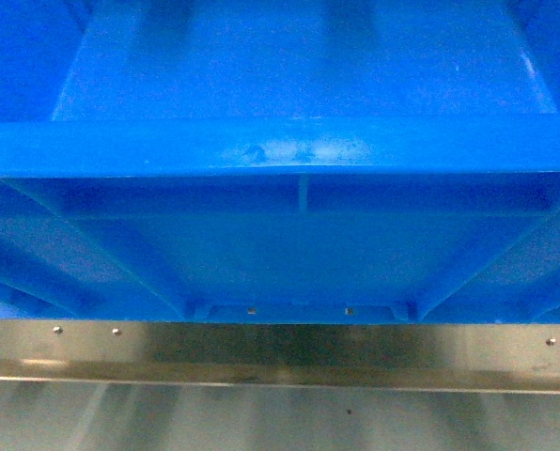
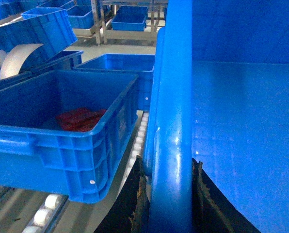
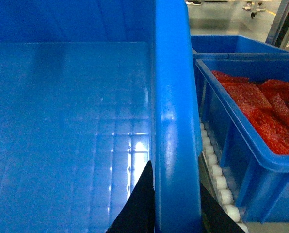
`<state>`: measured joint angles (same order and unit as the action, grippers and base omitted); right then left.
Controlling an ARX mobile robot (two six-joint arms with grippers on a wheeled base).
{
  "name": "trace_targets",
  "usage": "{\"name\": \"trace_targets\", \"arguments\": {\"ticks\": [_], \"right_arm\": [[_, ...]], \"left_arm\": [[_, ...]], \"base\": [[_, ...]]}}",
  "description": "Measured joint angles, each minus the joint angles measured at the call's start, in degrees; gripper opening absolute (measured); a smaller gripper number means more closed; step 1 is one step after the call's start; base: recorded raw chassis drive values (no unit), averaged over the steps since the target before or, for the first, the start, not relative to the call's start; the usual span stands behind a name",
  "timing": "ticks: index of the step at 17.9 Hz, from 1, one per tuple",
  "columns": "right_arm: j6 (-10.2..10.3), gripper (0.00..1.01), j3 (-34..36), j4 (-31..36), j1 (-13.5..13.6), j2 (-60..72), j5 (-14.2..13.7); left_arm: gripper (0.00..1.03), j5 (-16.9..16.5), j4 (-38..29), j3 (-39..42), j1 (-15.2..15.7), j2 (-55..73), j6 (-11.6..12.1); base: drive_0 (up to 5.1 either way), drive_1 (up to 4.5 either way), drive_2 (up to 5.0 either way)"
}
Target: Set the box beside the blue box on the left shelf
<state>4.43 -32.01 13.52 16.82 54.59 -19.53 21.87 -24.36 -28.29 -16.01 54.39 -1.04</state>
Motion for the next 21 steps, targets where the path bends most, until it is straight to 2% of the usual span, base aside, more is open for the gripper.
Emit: {"name": "trace_targets", "arguments": {"ticks": [9,21], "right_arm": [[-0.04,0.08,0.0,0.02,0.0,-0.02,0.0],[0.0,0.08,0.0,0.02,0.0,0.26,0.09]], "left_arm": [[0.16,-0.02,0.11,0.0,0.0,0.0,-0.02],[0.15,0.0,0.07,0.0,0.0,0.22,-0.02]], "base": [[0.1,4.36,-4.2],[0.0,0.0,0.0]]}}
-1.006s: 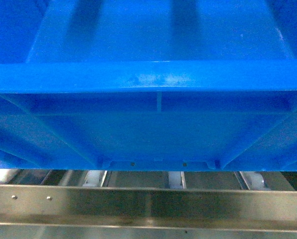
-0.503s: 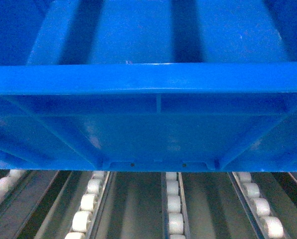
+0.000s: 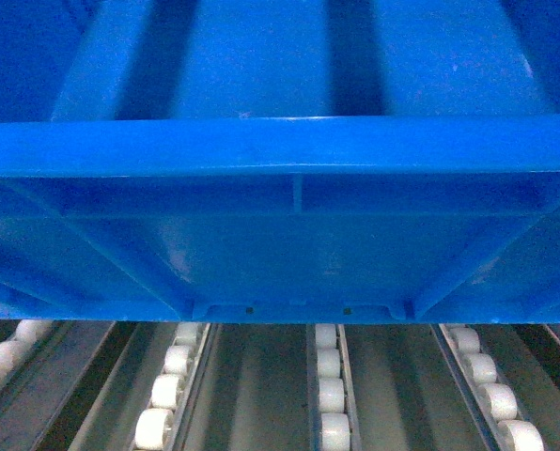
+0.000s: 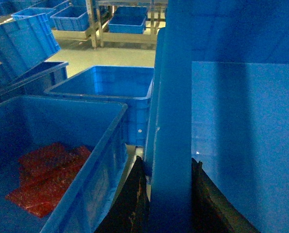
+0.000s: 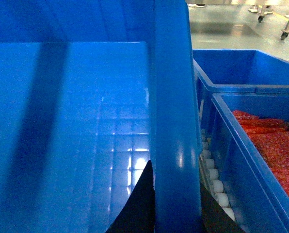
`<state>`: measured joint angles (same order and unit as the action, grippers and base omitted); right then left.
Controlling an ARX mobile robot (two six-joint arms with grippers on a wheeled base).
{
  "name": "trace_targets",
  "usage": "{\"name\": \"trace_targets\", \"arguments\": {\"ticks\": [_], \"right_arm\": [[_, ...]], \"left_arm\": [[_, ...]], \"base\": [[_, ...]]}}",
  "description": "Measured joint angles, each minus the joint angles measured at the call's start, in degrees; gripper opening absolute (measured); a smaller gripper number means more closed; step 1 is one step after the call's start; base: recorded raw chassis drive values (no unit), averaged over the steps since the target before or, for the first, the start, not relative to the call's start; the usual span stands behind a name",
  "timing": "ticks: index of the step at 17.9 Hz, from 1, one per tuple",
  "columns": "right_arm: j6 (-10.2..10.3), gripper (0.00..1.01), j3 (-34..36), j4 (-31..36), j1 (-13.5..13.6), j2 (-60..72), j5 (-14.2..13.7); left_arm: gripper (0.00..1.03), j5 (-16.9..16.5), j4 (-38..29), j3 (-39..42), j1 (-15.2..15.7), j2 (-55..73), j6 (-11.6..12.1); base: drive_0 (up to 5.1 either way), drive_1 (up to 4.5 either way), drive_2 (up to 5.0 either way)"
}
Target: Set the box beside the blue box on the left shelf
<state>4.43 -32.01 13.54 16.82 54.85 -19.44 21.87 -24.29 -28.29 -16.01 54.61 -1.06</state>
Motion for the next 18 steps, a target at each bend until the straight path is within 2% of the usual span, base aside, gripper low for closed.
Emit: {"name": "trace_targets", "arguments": {"ticks": [18], "right_arm": [[0.0,0.08,0.0,-0.02,0.0,0.0,0.0]], "left_arm": [[0.15,0.0,0.02,0.0,0.0,0.0,0.0]], "base": [[0.0,0.0,0.0]]}}
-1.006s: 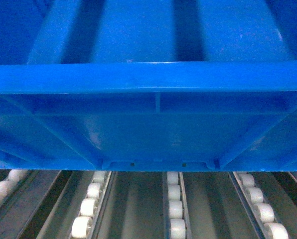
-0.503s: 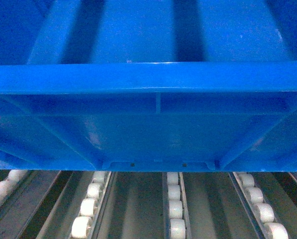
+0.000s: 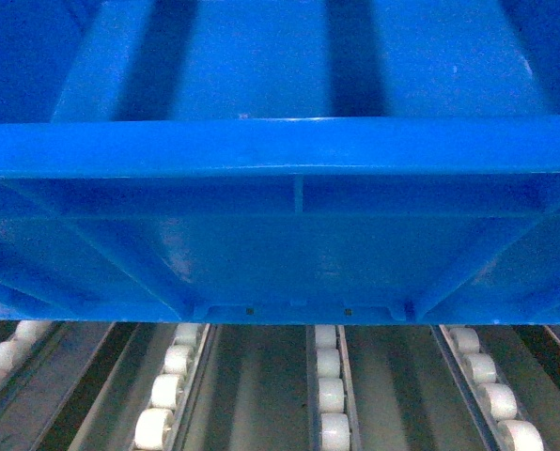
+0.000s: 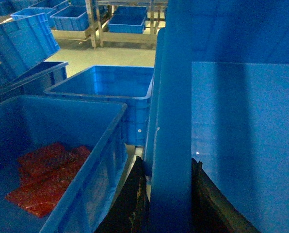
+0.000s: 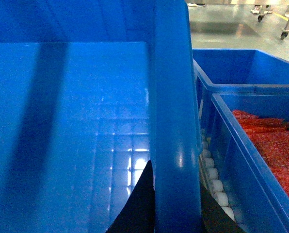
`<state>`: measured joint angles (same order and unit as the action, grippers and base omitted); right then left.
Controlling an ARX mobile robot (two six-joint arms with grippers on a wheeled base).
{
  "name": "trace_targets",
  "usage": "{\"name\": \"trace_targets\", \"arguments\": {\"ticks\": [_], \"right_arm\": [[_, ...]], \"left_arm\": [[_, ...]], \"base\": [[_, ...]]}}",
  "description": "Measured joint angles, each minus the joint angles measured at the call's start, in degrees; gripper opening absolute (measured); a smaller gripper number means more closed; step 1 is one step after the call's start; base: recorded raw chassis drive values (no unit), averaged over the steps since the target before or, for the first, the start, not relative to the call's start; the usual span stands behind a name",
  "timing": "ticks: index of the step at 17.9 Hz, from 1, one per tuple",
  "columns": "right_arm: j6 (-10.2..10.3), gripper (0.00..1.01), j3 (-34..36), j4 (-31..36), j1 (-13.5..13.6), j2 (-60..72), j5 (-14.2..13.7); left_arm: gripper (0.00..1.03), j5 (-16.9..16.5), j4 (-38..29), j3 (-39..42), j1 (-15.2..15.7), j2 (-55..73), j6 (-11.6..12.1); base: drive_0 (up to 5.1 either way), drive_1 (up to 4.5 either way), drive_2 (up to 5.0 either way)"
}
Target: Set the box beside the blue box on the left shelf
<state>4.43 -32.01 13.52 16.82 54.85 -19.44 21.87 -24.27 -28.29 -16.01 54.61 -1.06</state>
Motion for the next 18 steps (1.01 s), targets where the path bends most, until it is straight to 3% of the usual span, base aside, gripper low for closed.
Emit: {"name": "trace_targets", "arguments": {"ticks": [8,9,11,12,14,15,17,18], "right_arm": [[0.0,0.08,0.0,0.0,0.0,0.0,0.0],[0.09,0.08,-0.04,-0.79,-0.09,-0.07,1.07],[1.6,0.08,0.0,-3.23,-1.81,0.17,3.37],[2.23,0.08,-0.04,-4.61,-3.02,0.17,4.68],[3.67,0.08,-1.79,-10.71,-9.7,3.08,12.04],[3.54,0.08,-1.68,-10.95,-12.76,5.99,15.67],[2.4,0.08,-0.68,-8.24,-17.59,13.16,21.09],[1.68,0.08,-0.11,-7.5,-18.4,15.56,21.84]], "left_arm": [[0.15,0.42,0.44,-0.02,-0.04,0.0,0.0],[0.15,5.9,5.27,-1.62,-1.95,0.0,-0.15],[0.15,9.46,7.3,-2.12,-3.28,0.39,0.83],[0.15,9.46,6.6,-2.12,-3.52,1.22,1.09],[0.15,8.59,6.27,-3.52,-4.55,5.51,1.03],[0.15,7.48,5.38,-3.98,-4.61,8.37,0.96],[0.15,5.62,6.29,-4.35,-4.87,14.38,-1.57],[0.15,4.76,6.95,-4.35,-4.85,16.68,-2.8]], "base": [[0.0,0.0,0.0],[0.0,0.0,0.0],[0.0,0.0,0.0],[0.0,0.0,0.0],[0.0,0.0,0.0],[0.0,0.0,0.0],[0.0,0.0,0.0],[0.0,0.0,0.0]]}}
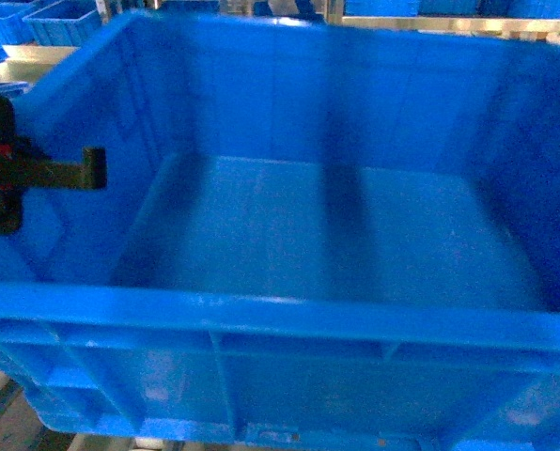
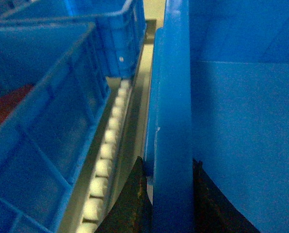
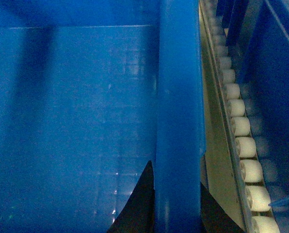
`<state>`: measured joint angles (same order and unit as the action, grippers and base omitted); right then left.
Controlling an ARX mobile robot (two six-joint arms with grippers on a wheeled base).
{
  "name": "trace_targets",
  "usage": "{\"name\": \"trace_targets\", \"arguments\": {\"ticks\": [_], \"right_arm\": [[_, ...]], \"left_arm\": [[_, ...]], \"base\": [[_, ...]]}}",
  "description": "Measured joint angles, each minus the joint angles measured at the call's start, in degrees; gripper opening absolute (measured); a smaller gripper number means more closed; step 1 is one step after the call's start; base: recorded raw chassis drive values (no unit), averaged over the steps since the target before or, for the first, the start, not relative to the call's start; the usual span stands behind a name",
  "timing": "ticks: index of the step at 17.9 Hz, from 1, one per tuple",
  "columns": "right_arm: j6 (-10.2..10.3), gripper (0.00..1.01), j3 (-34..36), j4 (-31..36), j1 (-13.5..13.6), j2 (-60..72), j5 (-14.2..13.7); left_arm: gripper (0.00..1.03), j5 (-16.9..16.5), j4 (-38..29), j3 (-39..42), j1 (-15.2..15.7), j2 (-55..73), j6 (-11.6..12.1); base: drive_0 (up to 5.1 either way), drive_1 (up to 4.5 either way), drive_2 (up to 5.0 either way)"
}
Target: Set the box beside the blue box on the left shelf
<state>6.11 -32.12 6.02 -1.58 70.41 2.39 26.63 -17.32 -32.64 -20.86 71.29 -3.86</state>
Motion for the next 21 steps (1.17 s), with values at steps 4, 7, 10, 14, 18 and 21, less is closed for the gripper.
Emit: {"name": "trace_targets", "arguments": {"ticks": [4,7,10,14,18,21], "right_arm": [[-2.08,0.08,-0.44,0.39,-0.31,2.23,-0.77],[-1.9,0.08,-1.36,-6.1,0.26,2.16,-1.05],[-1.53,0.08,-1.16,-10.32,1.6,1.55,-2.91],[-1.77,0.21,-0.33,-7.72,2.03,0.98,-4.44],[-2.58,0.47,1.77,0.42,1.95,-0.85,-6.67],[-2.62,0.55,1.66,1.88,1.9,-1.16,-7.45]], "left_arm": [[0.15,-2.27,1.95,-0.24,0.11,3.04,-5.25],[0.15,-2.49,8.79,-2.27,0.0,3.89,-6.23],[0.15,-3.89,11.93,-3.08,0.48,5.68,-6.51],[0.36,-3.63,7.43,-3.21,1.11,8.09,-6.69],[0.62,-0.79,2.58,-2.4,2.34,6.71,-6.86],[0.69,-0.13,2.47,-2.43,2.82,5.99,-6.95]], "base": [[0.0,0.0,0.0],[0.0,0.0,0.0],[0.0,0.0,0.0],[0.0,0.0,0.0],[0.0,0.0,0.0],[0.0,0.0,0.0]]}}
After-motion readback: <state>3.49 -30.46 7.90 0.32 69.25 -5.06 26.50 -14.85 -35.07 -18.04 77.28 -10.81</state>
